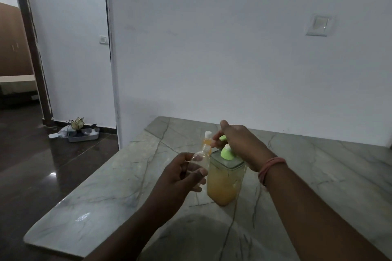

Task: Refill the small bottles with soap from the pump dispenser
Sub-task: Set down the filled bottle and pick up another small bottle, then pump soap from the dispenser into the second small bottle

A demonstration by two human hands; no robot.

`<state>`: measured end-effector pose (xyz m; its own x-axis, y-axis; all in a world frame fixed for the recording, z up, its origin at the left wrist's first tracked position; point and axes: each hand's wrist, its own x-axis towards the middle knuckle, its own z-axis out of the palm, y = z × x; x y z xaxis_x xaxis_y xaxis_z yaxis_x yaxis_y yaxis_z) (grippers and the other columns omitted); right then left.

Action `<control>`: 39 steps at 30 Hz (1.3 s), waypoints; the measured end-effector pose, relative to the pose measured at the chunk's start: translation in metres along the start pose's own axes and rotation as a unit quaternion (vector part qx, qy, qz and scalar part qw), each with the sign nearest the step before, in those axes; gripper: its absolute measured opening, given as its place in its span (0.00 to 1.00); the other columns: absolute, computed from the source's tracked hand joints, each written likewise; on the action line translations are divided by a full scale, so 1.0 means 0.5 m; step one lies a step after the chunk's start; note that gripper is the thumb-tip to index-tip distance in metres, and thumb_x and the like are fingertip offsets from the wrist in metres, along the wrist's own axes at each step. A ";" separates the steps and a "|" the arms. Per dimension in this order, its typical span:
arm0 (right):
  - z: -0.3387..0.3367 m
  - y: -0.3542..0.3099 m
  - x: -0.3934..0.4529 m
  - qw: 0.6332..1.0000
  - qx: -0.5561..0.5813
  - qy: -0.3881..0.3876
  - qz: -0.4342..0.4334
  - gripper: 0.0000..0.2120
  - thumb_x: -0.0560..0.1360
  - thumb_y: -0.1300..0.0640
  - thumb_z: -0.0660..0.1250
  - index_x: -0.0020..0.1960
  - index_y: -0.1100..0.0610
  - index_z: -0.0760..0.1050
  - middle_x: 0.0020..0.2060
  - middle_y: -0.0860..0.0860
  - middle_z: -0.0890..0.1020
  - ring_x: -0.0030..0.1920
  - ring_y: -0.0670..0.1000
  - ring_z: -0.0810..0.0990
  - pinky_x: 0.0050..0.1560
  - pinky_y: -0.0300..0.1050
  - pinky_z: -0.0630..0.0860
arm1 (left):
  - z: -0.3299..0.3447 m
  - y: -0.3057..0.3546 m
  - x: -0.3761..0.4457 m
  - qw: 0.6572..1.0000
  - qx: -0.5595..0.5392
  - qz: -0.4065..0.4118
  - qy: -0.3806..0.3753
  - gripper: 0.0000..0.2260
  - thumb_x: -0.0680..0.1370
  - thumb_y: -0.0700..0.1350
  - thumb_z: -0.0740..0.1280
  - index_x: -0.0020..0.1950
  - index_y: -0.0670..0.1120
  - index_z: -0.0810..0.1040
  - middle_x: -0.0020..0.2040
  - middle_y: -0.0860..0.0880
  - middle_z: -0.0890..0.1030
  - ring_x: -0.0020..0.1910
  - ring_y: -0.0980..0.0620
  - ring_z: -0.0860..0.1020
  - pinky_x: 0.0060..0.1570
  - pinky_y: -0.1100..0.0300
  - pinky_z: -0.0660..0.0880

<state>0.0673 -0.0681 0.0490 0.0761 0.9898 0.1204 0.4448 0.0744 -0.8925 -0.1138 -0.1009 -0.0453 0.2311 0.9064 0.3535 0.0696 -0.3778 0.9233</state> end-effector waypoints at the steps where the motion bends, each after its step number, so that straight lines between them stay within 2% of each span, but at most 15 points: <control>1: -0.009 -0.007 0.002 0.999 0.004 -0.030 0.010 0.25 0.84 0.45 0.52 0.53 0.62 0.80 0.40 0.53 0.87 0.38 0.48 0.83 0.39 0.41 0.74 | 0.001 0.002 0.002 1.000 -0.003 0.001 0.001 0.11 0.79 0.46 0.69 0.61 0.51 0.75 0.50 0.48 0.84 0.48 0.51 0.84 0.49 0.51 0.83; 3: -0.026 -0.024 0.011 0.996 0.032 -0.071 0.040 0.25 0.84 0.45 0.52 0.53 0.62 0.80 0.43 0.55 0.87 0.42 0.51 0.82 0.43 0.44 0.74 | 0.004 0.003 0.006 1.000 -0.006 0.002 -0.005 0.10 0.79 0.46 0.69 0.60 0.52 0.76 0.50 0.49 0.84 0.48 0.51 0.84 0.48 0.51 0.83; 5: -0.039 -0.043 0.029 0.993 0.045 -0.069 0.079 0.25 0.83 0.43 0.52 0.51 0.61 0.79 0.44 0.56 0.87 0.45 0.55 0.82 0.48 0.48 0.76 | 0.008 0.002 0.011 1.000 -0.002 0.003 -0.008 0.10 0.79 0.46 0.70 0.60 0.53 0.76 0.49 0.50 0.84 0.48 0.51 0.84 0.49 0.51 0.83; 9: -0.023 -0.063 0.056 0.988 -0.045 -0.064 0.135 0.31 0.81 0.40 0.48 0.50 0.60 0.82 0.40 0.55 0.87 0.44 0.57 0.84 0.54 0.52 0.78 | 0.017 0.006 0.021 1.000 0.001 0.007 -0.007 0.10 0.79 0.45 0.70 0.60 0.52 0.77 0.48 0.50 0.84 0.48 0.51 0.84 0.49 0.50 0.83; 10: -0.016 -0.064 0.058 0.985 -0.078 -0.063 0.140 0.31 0.81 0.40 0.48 0.50 0.60 0.83 0.36 0.55 0.86 0.42 0.57 0.83 0.52 0.51 0.78 | 0.018 0.008 0.023 1.000 0.000 0.011 -0.010 0.10 0.79 0.45 0.70 0.60 0.51 0.77 0.48 0.50 0.84 0.48 0.51 0.84 0.48 0.50 0.83; 12: -0.003 -0.071 0.057 0.980 -0.132 -0.058 0.138 0.29 0.82 0.44 0.48 0.53 0.61 0.82 0.32 0.54 0.81 0.33 0.53 0.76 0.41 0.45 0.75 | 0.019 0.012 0.027 1.000 0.004 0.015 -0.015 0.11 0.79 0.45 0.70 0.60 0.51 0.76 0.48 0.51 0.84 0.48 0.51 0.84 0.49 0.50 0.83; 14: 0.001 -0.076 0.056 0.976 -0.173 -0.055 0.122 0.27 0.82 0.48 0.47 0.53 0.61 0.82 0.33 0.54 0.78 0.29 0.52 0.71 0.34 0.43 0.71 | 0.018 0.013 0.031 1.000 0.012 0.019 -0.020 0.11 0.79 0.45 0.70 0.61 0.51 0.76 0.48 0.51 0.84 0.48 0.51 0.84 0.49 0.51 0.83; 18: 0.001 -0.078 0.054 0.968 -0.223 -0.053 0.098 0.23 0.83 0.49 0.48 0.44 0.56 0.78 0.39 0.58 0.78 0.31 0.53 0.74 0.37 0.46 0.73 | 0.014 0.014 0.037 0.999 0.018 0.027 -0.020 0.10 0.79 0.45 0.69 0.60 0.51 0.76 0.48 0.51 0.84 0.47 0.51 0.84 0.48 0.51 0.83; 22: 0.001 -0.081 0.057 0.960 -0.257 -0.060 0.089 0.23 0.83 0.50 0.48 0.43 0.56 0.77 0.51 0.59 0.83 0.39 0.55 0.76 0.41 0.45 0.71 | 0.008 0.015 0.045 0.999 0.028 0.033 -0.018 0.11 0.79 0.45 0.69 0.61 0.51 0.76 0.48 0.49 0.84 0.47 0.51 0.84 0.48 0.50 0.83; 28: 0.002 -0.076 0.061 0.959 -0.255 -0.071 0.103 0.19 0.82 0.51 0.51 0.41 0.55 0.75 0.45 0.57 0.80 0.32 0.53 0.73 0.36 0.43 0.70 | -0.002 0.009 0.051 0.998 0.045 0.035 -0.018 0.12 0.78 0.46 0.70 0.61 0.52 0.76 0.49 0.50 0.84 0.47 0.52 0.84 0.46 0.56 0.83; 29: 0.001 -0.076 0.060 0.962 -0.239 -0.073 0.109 0.17 0.82 0.51 0.52 0.43 0.56 0.76 0.45 0.57 0.82 0.31 0.52 0.72 0.34 0.42 0.69 | -0.002 0.008 0.053 0.998 0.045 0.036 -0.017 0.12 0.78 0.45 0.70 0.61 0.52 0.77 0.49 0.50 0.84 0.47 0.52 0.84 0.45 0.56 0.83; 32: 0.003 -0.079 0.051 0.964 -0.224 -0.079 0.121 0.15 0.83 0.54 0.54 0.57 0.61 0.76 0.32 0.53 0.79 0.27 0.49 0.71 0.28 0.35 0.64 | -0.003 0.003 0.062 0.998 0.037 0.041 -0.022 0.12 0.78 0.45 0.70 0.62 0.51 0.77 0.49 0.48 0.84 0.47 0.50 0.84 0.46 0.55 0.83; 34: 0.007 -0.079 0.053 0.959 -0.253 -0.077 0.104 0.17 0.84 0.55 0.51 0.64 0.62 0.73 0.34 0.52 0.77 0.30 0.49 0.73 0.30 0.38 0.65 | -0.005 -0.004 0.068 0.998 0.026 0.043 -0.023 0.13 0.78 0.45 0.71 0.62 0.49 0.78 0.49 0.47 0.84 0.46 0.48 0.84 0.46 0.52 0.83; 36: 0.015 -0.080 0.058 0.954 -0.281 -0.073 0.077 0.20 0.85 0.54 0.48 0.66 0.63 0.73 0.40 0.53 0.77 0.37 0.51 0.75 0.37 0.42 0.67 | -0.006 -0.011 0.072 0.999 0.004 0.047 -0.024 0.14 0.77 0.46 0.72 0.62 0.49 0.78 0.49 0.46 0.84 0.46 0.46 0.83 0.45 0.52 0.83; 39: 0.013 -0.073 0.065 0.948 -0.305 -0.069 0.057 0.24 0.85 0.51 0.46 0.65 0.62 0.75 0.38 0.53 0.76 0.35 0.50 0.72 0.39 0.42 0.66 | -0.002 -0.015 0.077 0.998 -0.038 0.050 -0.029 0.16 0.75 0.48 0.73 0.62 0.48 0.80 0.48 0.45 0.84 0.43 0.46 0.83 0.42 0.55 0.81</control>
<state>0.0477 -0.0378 0.0829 0.0560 0.9969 -0.0560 0.8777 -0.0759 -0.4731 -0.1062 -0.0630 -0.0387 0.2896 0.8518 0.4366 -0.0292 -0.4481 0.8935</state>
